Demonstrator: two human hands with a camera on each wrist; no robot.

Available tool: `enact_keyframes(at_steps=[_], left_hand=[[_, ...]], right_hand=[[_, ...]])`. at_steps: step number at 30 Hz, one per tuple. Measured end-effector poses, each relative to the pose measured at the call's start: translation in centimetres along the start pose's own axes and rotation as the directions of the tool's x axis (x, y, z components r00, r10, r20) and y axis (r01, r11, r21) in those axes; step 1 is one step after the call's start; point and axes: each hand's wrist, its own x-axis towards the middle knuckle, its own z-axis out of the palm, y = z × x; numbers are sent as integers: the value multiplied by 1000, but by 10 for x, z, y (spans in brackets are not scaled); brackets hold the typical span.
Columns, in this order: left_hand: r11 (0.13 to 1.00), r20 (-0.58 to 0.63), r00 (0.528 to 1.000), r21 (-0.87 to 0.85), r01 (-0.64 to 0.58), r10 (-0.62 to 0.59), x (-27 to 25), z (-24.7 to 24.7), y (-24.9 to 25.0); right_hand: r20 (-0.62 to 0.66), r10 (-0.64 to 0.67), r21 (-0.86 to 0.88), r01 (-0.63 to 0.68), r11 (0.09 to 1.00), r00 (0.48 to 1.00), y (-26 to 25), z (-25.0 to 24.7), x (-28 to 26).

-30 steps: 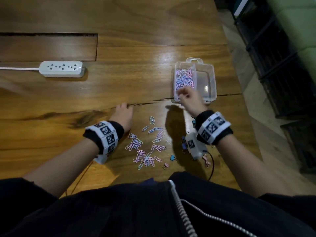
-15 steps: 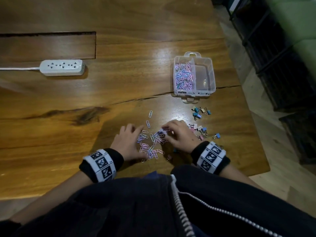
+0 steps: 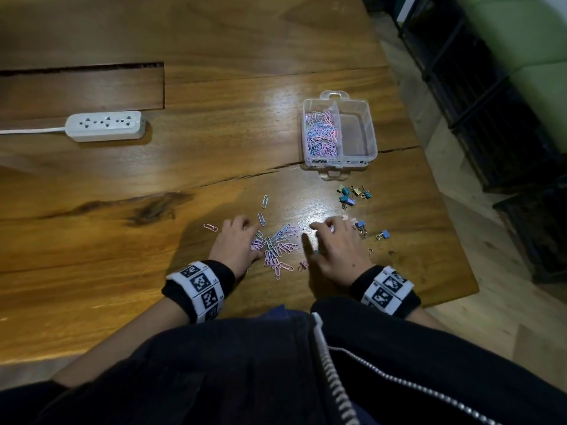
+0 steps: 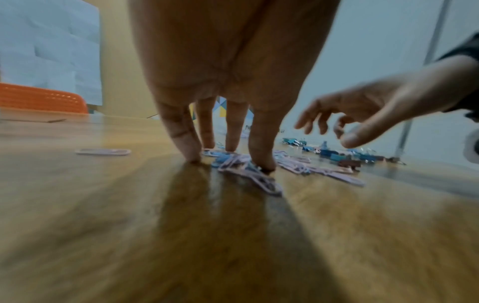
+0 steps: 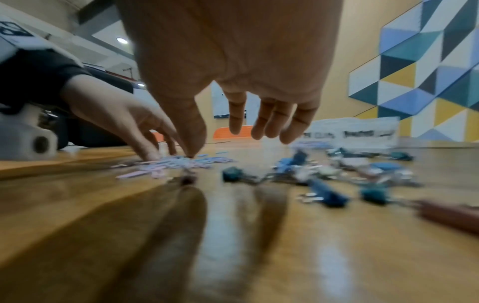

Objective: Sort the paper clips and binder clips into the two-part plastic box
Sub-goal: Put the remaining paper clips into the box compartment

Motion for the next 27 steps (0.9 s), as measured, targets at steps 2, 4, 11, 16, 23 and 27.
enact_keyframes(at_steps=[2,4,11,16,23,27], left_hand=[[998,7,998,25,-63,62,-1,3,2],[992,5,994,63,-107,107,-3,4,4],[981,3,985,91,-172,172,1,1,-3],[875,-63,995,-483,31,-71,9,-12,-19],[-93,346,928,-937,336,-140,18,-41,-36],[114,288,925,-939,323,-250,24,-45,-44]], right_hand=[[31,-115,17,115,993,993,-18,8,-1],[75,-189,-2,190,982,979,-33,17,4],[80,-194,7,194,981,978,-45,23,26],[61,-127,133,118,984,990,-43,24,33],[111,56,349,-92,933,992,-40,22,49],[116,137,548,-178,817,984,-35,16,49]])
